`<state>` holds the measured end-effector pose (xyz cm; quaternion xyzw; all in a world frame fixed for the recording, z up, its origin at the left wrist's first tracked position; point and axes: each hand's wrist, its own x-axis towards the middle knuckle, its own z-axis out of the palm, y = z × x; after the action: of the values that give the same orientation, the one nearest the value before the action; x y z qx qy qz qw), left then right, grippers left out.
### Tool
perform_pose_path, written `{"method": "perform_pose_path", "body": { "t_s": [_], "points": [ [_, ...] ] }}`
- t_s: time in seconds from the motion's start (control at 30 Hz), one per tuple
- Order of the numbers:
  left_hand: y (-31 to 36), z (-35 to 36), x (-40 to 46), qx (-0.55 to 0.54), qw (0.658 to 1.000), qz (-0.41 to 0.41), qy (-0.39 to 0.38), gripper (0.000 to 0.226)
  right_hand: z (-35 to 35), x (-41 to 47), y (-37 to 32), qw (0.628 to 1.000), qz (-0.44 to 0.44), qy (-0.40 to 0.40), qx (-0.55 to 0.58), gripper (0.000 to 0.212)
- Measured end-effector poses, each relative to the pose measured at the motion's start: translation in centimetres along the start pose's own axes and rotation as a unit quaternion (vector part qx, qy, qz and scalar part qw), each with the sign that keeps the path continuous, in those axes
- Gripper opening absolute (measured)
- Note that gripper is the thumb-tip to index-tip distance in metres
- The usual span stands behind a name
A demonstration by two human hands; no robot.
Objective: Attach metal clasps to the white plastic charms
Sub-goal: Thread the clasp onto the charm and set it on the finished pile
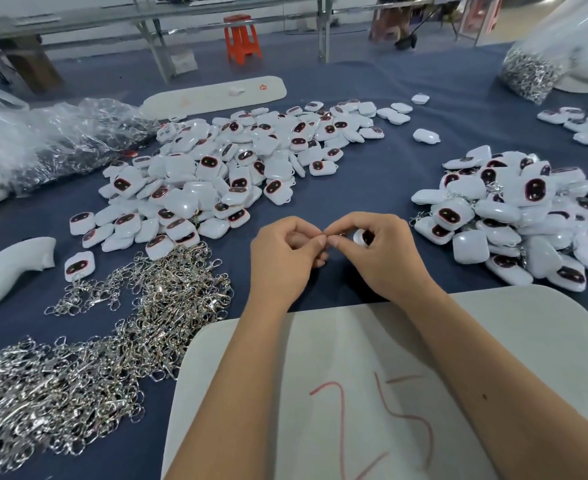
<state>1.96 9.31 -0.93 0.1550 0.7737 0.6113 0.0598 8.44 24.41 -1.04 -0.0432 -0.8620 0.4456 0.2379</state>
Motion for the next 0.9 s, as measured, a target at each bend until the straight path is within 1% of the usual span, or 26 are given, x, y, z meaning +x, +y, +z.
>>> {"method": "perform_pose_path", "body": {
  "t_s": [0.1, 0.17, 0.27, 0.37, 0.5, 0.6, 0.7, 0.8, 0.9],
  "points": [
    [-0.14, -0.06, -0.2, 0.012, 0.999, 0.007, 0.034, 0.014, -0.13, -0.08, -0.1, 1.0, 0.006, 0.008, 0.004, 0.012],
    [-0.15, -0.1, -0.29, 0.003, 0.999, -0.003, 0.043, 0.014, -0.1, -0.18, -0.25, 1.0, 0.006, 0.016, 0.008, 0.01],
    [-0.03, -0.24, -0.3, -0.035, 0.999, -0.019, 0.024, 0.013, -0.08, -0.22, -0.22, 1.0, 0.007, 0.023, 0.01, 0.009],
    [0.06, -0.3, -0.35, -0.085, 0.996, -0.023, 0.021, 0.013, -0.13, -0.1, -0.19, 1.0, 0.013, 0.011, 0.023, 0.007],
    [0.07, -0.15, -0.49, -0.084, 0.996, -0.014, 0.023, 0.014, -0.07, -0.08, -0.07, 1.0, 0.002, 0.002, 0.031, 0.01],
    [0.25, -0.06, -0.55, -0.079, 0.997, 0.001, 0.015, 0.017, -0.09, -0.05, 0.09, 0.998, 0.006, 0.015, 0.053, 0.014],
    [0.43, -0.04, -0.62, -0.081, 0.997, 0.011, 0.003, 0.018, -0.04, -0.06, 0.12, 0.998, 0.003, 0.029, 0.051, 0.018],
    [0.53, -0.19, -0.63, -0.112, 0.994, -0.003, -0.015, 0.012, -0.02, -0.08, 0.17, 0.997, -0.012, 0.041, 0.068, 0.017],
    [0.53, -0.36, -0.57, -0.119, 0.992, -0.015, -0.031, 0.01, -0.04, -0.11, 0.26, 0.995, -0.022, 0.055, 0.084, 0.016]
  ]
}}
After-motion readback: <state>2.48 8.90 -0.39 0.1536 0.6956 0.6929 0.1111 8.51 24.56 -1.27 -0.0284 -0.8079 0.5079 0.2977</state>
